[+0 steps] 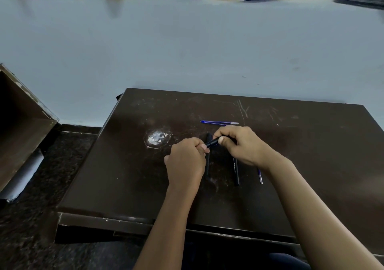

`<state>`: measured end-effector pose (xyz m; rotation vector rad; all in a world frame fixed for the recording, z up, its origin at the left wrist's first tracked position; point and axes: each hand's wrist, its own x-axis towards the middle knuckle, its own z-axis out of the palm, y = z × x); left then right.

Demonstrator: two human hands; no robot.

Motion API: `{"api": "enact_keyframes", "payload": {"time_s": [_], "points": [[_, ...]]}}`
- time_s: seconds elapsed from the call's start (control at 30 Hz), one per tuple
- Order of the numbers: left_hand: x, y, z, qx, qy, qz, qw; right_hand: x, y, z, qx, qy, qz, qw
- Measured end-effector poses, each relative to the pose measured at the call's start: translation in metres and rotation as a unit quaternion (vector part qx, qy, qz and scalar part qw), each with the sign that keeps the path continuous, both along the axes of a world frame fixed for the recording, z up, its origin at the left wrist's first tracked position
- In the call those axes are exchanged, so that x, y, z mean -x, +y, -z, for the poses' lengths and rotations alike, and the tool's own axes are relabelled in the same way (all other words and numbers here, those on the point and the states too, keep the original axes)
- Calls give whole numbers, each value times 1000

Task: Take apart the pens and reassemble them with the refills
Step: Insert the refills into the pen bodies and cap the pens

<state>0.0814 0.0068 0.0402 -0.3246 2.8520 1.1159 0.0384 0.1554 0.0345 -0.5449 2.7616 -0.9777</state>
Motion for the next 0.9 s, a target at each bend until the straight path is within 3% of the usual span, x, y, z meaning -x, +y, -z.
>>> {"api": "enact_keyframes", "payload": {"time_s": [0.1, 0.23, 0.4, 0.57, 0.8, 0.9], "points": [[0, 4, 0, 2, 6, -4, 1000, 0, -3, -2, 7, -29, 28, 999], [3, 12, -4, -107, -25, -22, 994, -1, -22, -7, 153, -36, 181, 971], [3, 17, -7, -94, -77, 41, 992, -4, -29, -8, 234, -196, 279, 911], [4, 20, -3, -138, -128, 46, 981, 3, -25, 2, 182, -209, 325, 904], [5, 9, -2, -41, -103, 11, 994, -1, -29, 31, 15, -194, 313, 930], [5, 9, -1, -50, -104, 1, 993, -7, -35, 39, -33, -181, 293, 938]]}}
